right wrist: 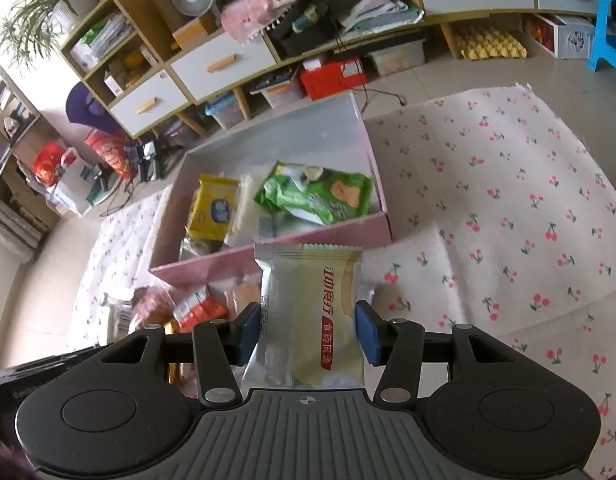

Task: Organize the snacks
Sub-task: 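Carry both packs into the pink box and open both tools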

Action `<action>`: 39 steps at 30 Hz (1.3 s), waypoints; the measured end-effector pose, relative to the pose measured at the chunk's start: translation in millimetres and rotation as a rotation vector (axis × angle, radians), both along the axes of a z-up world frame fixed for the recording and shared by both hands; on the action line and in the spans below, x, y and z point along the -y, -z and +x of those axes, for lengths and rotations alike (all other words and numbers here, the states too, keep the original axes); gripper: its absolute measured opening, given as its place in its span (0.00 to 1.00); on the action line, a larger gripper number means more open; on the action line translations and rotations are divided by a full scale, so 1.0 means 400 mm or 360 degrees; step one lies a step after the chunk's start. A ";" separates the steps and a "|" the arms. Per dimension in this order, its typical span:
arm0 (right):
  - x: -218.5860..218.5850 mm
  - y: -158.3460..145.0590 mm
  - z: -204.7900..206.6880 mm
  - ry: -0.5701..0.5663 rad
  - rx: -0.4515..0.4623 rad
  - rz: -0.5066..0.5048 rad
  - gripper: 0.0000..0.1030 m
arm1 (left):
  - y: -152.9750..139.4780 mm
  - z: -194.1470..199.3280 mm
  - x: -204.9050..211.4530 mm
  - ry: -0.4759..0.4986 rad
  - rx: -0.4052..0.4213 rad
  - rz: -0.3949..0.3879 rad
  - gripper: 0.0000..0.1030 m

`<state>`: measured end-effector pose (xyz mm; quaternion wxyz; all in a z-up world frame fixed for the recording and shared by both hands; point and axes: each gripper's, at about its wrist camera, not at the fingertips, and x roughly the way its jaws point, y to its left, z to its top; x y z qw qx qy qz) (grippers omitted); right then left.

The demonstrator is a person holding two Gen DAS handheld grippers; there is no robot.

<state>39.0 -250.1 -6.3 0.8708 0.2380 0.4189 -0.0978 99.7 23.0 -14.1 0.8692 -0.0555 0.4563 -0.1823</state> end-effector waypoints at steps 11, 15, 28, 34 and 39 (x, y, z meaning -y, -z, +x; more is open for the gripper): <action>0.016 -0.018 0.054 0.0110 0.0079 0.0094 0.48 | -0.014 0.055 0.062 -0.0140 0.0022 -0.0132 0.30; 0.046 -0.023 0.088 0.0165 0.0114 0.0177 0.48 | -0.031 0.091 0.086 -0.0158 0.0034 -0.0193 0.30; 0.142 -0.011 0.216 0.0248 0.0181 0.0211 0.48 | -0.012 0.233 0.193 -0.0079 0.0073 -0.0165 0.30; 0.174 0.039 0.268 0.0243 0.0198 0.0240 0.48 | -0.002 0.287 0.220 -0.0096 0.0070 -0.0124 0.30; 0.176 0.053 0.300 0.0184 0.0237 0.0176 0.48 | 0.001 0.333 0.247 -0.0074 0.0097 -0.0079 0.30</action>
